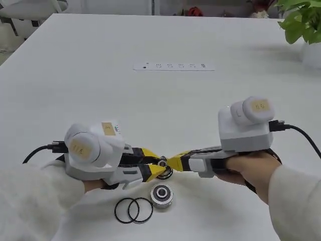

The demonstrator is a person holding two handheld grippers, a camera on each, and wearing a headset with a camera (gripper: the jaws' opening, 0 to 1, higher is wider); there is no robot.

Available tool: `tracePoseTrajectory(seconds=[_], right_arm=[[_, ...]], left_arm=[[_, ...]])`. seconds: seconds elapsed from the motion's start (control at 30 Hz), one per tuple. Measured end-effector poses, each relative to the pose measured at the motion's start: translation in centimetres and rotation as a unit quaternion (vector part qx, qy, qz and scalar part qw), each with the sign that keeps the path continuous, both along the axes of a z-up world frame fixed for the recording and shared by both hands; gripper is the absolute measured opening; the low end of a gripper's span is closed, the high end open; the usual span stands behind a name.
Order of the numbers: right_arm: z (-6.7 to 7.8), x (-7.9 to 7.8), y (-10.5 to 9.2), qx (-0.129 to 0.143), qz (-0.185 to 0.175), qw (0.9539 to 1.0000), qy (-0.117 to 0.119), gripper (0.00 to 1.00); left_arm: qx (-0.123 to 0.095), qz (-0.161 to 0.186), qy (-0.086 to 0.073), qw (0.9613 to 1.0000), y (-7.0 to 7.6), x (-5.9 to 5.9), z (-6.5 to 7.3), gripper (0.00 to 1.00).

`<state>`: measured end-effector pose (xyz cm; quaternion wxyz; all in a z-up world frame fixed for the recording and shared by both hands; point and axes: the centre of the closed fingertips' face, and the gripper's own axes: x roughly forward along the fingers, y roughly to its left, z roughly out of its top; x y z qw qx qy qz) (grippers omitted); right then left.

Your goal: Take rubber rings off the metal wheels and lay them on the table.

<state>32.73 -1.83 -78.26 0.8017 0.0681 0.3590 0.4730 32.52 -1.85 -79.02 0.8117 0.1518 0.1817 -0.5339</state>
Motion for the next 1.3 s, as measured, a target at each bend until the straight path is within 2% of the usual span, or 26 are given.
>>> tracePoseTrajectory(seconds=[0.27, 0.33, 0.37, 0.4, 0.43, 0.53, 0.63, 0.9, 1.0, 1.1, 1.3], right_arm=[[0.2, -0.2, 0.2, 0.007, 0.004, 1.0, 0.002, 0.0], [0.7, -0.2, 0.5, 0.023, 0.004, 0.9997, 0.002, 0.0], [2.3, 0.5, 1.2, 0.071, -0.011, 0.9974, -0.01, 0.0], [2.0, 0.0, 0.9, 0.051, -0.008, 0.9983, 0.025, 0.0], [1.5, 0.6, 0.5, 0.025, -0.002, 0.9994, -0.022, 0.0], [1.3, 0.2, 0.6, 0.039, -0.009, 0.9992, 0.004, 0.0], [1.0, 0.4, 0.3, 0.03, -0.013, 0.9995, 0.002, 0.0], [0.0, 0.3, -0.4, 0.022, -0.027, 0.9991, 0.025, 0.0], [-0.2, 0.3, -0.5, 0.015, -0.028, 0.9992, 0.025, 0.0], [-0.1, 0.2, -0.4, 0.019, -0.03, 0.9989, 0.031, 0.0], [-0.1, -0.2, -0.4, 0.017, -0.03, 0.9989, 0.033, 0.0]], left_arm=[[-0.001, 0.0, 0.0, 1.0, 0.0, 0.0, 0.0, 0.13], [-0.001, 0.001, 0.0, 1.0, 0.0, 0.0, 0.0, 0.13], [-0.001, 0.001, 0.0, 1.0, 0.0, 0.0, 0.0, 0.13], [-0.002, 0.002, 0.001, 1.0, 0.0, 0.0, 0.0, 0.13], [-0.003, 0.002, 0.001, 1.0, 0.0, 0.0, 0.0, 0.13], [-0.002, 0.002, 0.0, 1.0, 0.0, 0.0, 0.0, 0.13], [-0.002, 0.002, 0.0, 1.0, 0.0, 0.0, 0.0, 0.13], [-0.018, 0.014, 0.007, 0.9997, 0.0, 0.0, 0.0, 0.13], [-0.023, 0.021, 0.014, 0.9994, 0.0, 0.1, 0.1, 0.14], [-0.031, 0.028, 0.028, 0.9987, 0.0, 0.2, 0.1, 0.14], [-0.027, 0.028, 0.026, 0.9989, 0.0, 0.1, 0.1, 0.14]])
